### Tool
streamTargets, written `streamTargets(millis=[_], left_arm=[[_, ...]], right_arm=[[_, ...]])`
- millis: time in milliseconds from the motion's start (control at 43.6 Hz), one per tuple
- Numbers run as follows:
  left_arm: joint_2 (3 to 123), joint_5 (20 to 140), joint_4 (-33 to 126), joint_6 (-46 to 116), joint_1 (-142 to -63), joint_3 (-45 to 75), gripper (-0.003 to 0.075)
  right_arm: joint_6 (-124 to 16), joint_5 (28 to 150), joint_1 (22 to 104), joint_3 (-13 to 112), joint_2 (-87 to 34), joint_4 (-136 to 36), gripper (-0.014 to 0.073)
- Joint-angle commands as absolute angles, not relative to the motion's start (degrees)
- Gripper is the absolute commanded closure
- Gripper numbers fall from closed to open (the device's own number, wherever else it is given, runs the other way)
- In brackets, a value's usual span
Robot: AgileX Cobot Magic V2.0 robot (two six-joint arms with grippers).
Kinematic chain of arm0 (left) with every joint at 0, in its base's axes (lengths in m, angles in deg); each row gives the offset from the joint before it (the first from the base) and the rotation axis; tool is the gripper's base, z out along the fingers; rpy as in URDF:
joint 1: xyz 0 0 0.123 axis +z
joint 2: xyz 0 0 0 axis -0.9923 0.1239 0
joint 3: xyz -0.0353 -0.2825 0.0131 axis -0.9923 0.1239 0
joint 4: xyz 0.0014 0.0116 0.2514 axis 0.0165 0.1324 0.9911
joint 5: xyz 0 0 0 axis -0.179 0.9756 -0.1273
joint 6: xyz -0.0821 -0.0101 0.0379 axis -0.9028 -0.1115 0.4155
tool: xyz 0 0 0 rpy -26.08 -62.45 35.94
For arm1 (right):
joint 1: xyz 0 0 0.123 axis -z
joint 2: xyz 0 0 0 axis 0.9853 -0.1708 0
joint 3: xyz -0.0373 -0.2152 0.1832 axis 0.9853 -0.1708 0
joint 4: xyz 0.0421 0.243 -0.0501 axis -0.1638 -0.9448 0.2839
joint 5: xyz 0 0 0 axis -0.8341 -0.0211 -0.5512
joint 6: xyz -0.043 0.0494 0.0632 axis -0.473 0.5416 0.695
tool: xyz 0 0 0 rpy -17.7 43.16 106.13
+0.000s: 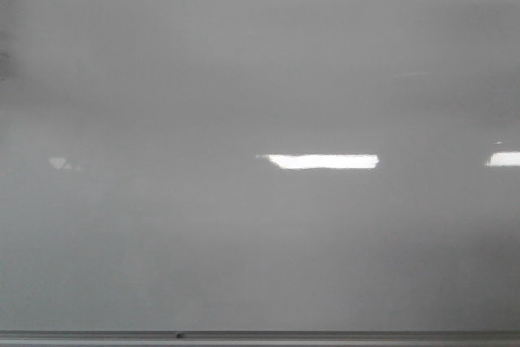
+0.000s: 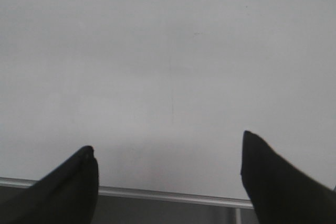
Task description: Write number 8 on whiteboard
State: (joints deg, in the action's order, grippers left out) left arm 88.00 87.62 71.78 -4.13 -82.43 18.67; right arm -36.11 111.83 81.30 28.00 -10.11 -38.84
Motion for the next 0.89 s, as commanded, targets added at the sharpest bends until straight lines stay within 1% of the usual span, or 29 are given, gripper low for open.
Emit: streamTargets(millis=[0,92,183,298,436,550,665,803,871], left_arm=[[82.25,89.06,71.82,-3.34,-84.44,16.69,0.0741],[79.48,94.11,71.82,0.23,-86.57,15.79,0.0741],[77.82,101.76,71.82,5.43,-89.55,13.62,0.0741],[77.69,111.32,71.7,9.97,-93.9,9.86,0.0741],[78.61,118.89,68.31,19.0,-99.32,6.24,0.0741],[79.8,122.87,61.96,26.96,-104.27,3.95,0.0741],[81.06,125.03,57.1,34.94,-109.53,3.07,0.0741],[82.48,125.2,56.96,37.4,-116.43,3.07,0.0741],[83.07,125.04,57.07,38.64,-119.52,3.07,0.0741]], right_arm=[[-36.44,110.71,81.31,32.62,-9.73,-40.28,0.0011],[-36.44,113.89,81.31,35.42,-9.98,-40.35,0.0011],[-36.44,116.38,81.31,37.76,-11.49,-40.35,0.0011],[-37.08,120.4,81.31,40.14,-13.87,-40.4,0.0011],[-40.63,123.73,81.02,42.58,-16.88,-43.0,0.0011],[-46.8,125.27,79.85,44.25,-19.46,-48.06,0.0013],[-56.28,127.71,77.38,45.85,-22.27,-53.06,0.0057],[-67.84,130.33,72.5,46.23,-25.14,-58.48,0.0129],[-72.32,131.25,69.57,46.23,-26.41,-60.88,0.0142]])
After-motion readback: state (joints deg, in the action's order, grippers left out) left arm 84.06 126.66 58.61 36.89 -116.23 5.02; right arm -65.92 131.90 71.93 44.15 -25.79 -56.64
